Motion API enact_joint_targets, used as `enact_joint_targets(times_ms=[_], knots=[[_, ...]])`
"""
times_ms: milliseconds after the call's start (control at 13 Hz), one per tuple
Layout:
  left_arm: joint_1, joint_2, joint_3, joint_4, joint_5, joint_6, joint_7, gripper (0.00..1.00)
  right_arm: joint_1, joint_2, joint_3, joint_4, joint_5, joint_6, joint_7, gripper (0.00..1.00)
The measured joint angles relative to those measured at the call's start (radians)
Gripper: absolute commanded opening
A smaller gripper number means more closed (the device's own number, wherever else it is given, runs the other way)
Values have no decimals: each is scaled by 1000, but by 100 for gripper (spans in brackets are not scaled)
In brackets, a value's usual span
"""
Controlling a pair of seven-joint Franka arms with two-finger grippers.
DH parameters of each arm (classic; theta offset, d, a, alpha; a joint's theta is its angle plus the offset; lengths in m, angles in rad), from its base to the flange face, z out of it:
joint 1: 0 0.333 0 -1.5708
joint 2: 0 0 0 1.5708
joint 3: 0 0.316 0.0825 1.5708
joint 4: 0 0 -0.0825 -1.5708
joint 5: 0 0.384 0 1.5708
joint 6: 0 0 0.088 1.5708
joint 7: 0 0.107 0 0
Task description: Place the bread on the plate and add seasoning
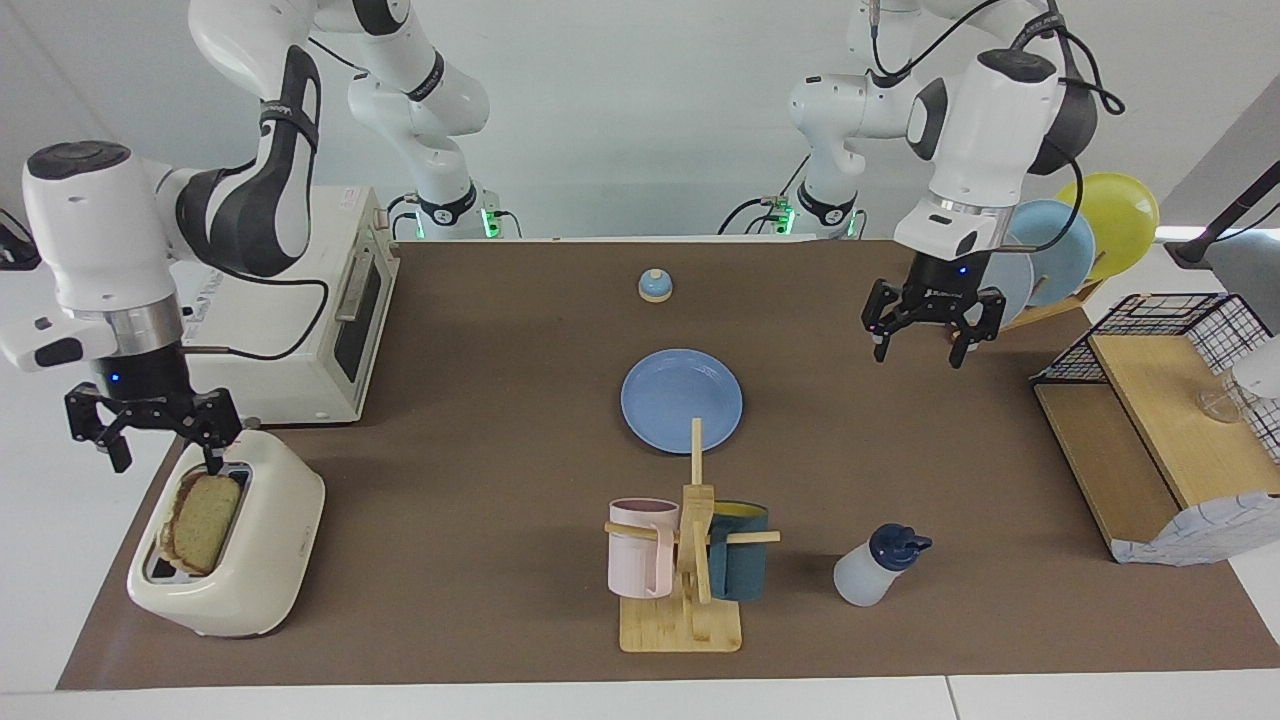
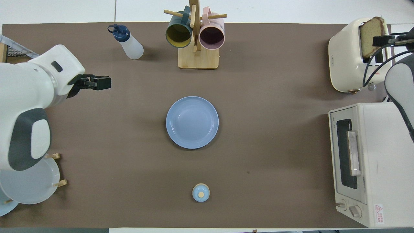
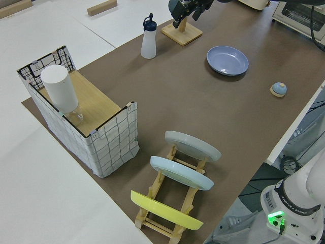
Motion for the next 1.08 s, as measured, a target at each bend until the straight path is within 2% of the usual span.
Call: enact_joint_targets(times_ms=[154, 231, 309, 694, 849, 1003, 1080], knots=[[-29, 63, 0, -56, 0, 185, -26, 100, -7, 22, 15, 1, 0, 35, 0, 51], [-38, 107, 0, -82, 0, 299, -33, 100, -7, 23, 23, 2, 0, 35, 0, 18], [-43, 153, 1, -102, 0, 402, -35, 100, -7, 23, 30, 4, 0, 35, -4, 0], [-68, 369, 27, -117, 0, 764, -37, 100, -13, 23, 34, 17, -13, 14, -75, 0], [-187, 460, 160, -90, -53, 855, -46, 100, -16, 24, 37, 68, -68, -87, -107, 0], [-378, 545, 346, -18, -184, 870, -46, 100, -18, 16, 80, 165, -105, -273, -119, 0], [-443, 575, 403, 13, -226, 871, -48, 100, -18, 6, 118, 218, -111, -376, -119, 0]])
